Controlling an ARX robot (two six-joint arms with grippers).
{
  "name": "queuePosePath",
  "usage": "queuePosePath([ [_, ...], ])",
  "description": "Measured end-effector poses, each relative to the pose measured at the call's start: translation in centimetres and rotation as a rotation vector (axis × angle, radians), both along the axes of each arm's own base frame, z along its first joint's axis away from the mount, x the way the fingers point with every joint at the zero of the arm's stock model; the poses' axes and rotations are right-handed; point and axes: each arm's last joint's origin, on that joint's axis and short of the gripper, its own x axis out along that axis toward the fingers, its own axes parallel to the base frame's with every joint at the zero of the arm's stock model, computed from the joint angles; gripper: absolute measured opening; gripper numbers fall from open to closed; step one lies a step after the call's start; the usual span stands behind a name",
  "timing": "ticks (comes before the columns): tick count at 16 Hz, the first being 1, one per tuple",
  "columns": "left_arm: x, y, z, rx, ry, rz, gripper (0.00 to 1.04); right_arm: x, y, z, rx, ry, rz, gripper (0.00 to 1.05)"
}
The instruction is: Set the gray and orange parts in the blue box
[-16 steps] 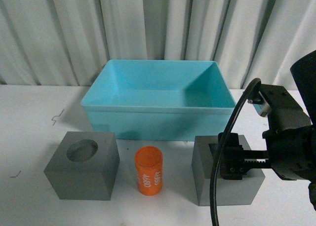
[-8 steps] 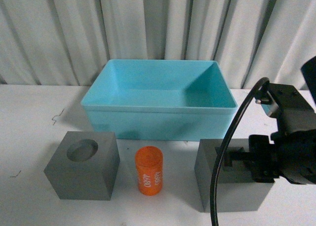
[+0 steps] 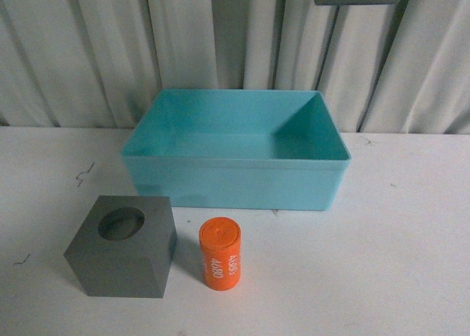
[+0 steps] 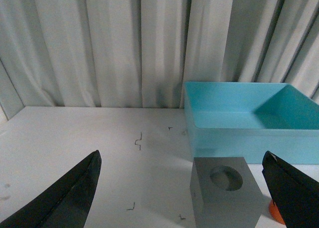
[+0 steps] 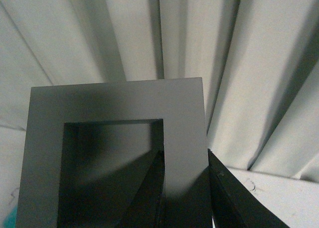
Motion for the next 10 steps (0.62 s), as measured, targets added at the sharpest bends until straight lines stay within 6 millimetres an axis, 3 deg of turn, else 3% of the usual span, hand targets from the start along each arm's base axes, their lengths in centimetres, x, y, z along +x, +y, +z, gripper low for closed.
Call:
queuePosePath([
  [3, 0.0, 0.0, 0.0, 0.0, 0.0, 0.0, 0.98, 6.9, 3.4, -4.5, -0.062, 0.184, 0.017, 0.19],
  [5, 0.0, 0.0, 0.0, 0.0, 0.0, 0.001, 0.98, 10.2, 5.7, -6.0, -0.079, 0.258, -0.005, 0.19],
  [8, 0.0, 0.0, 0.0, 0.0, 0.0, 0.0, 0.98, 13.6, 8.3, -6.4, -0.041, 0.331, -0.071, 0.19],
  [10, 0.0, 0.0, 0.0, 0.0, 0.0, 0.0, 0.98, 14.9, 9.3, -9.1, -0.025, 0.417, -0.106, 0.19],
])
